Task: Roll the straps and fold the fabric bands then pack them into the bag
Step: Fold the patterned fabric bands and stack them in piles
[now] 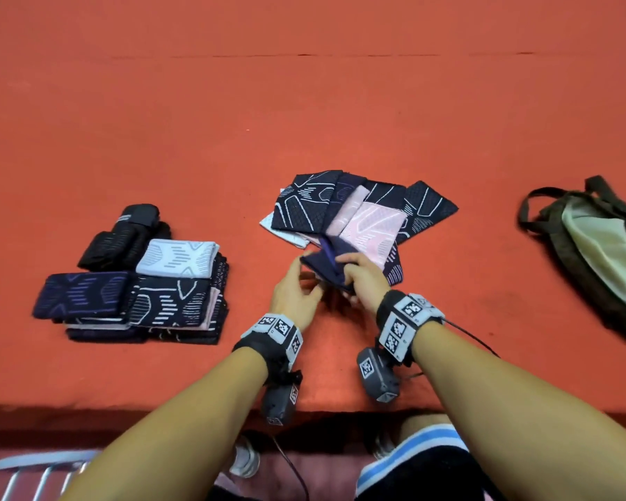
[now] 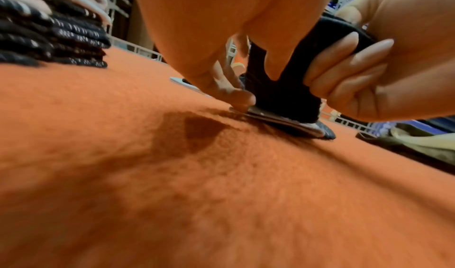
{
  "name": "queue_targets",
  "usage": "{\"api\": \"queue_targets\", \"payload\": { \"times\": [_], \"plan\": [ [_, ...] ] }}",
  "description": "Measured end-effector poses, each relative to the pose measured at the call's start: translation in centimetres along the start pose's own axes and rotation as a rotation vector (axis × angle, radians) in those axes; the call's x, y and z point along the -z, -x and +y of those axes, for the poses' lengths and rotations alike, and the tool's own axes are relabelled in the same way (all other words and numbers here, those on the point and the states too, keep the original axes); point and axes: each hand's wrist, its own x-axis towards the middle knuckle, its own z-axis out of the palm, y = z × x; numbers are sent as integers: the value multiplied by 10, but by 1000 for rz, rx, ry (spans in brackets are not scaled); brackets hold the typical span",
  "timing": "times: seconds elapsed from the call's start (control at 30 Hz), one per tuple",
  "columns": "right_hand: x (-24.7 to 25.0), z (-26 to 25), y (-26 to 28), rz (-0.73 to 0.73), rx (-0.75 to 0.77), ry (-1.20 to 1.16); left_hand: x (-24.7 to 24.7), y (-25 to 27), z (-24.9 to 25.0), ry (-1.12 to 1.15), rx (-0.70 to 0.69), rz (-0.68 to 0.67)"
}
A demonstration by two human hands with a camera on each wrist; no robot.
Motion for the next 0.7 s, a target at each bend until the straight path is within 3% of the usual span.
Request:
{"api": "queue_targets", "payload": {
  "times": [0.13,0.37,0.7],
  "plan": [
    [-3,8,36,-145,47,67,17,21,-5,-75,-69,19],
    [-20,11,36,-187,175,168,56,34,-2,-29,-32,160],
    [-28,41,26,-151,174,375,65,57,-44,-30,76,51]
  ]
}}
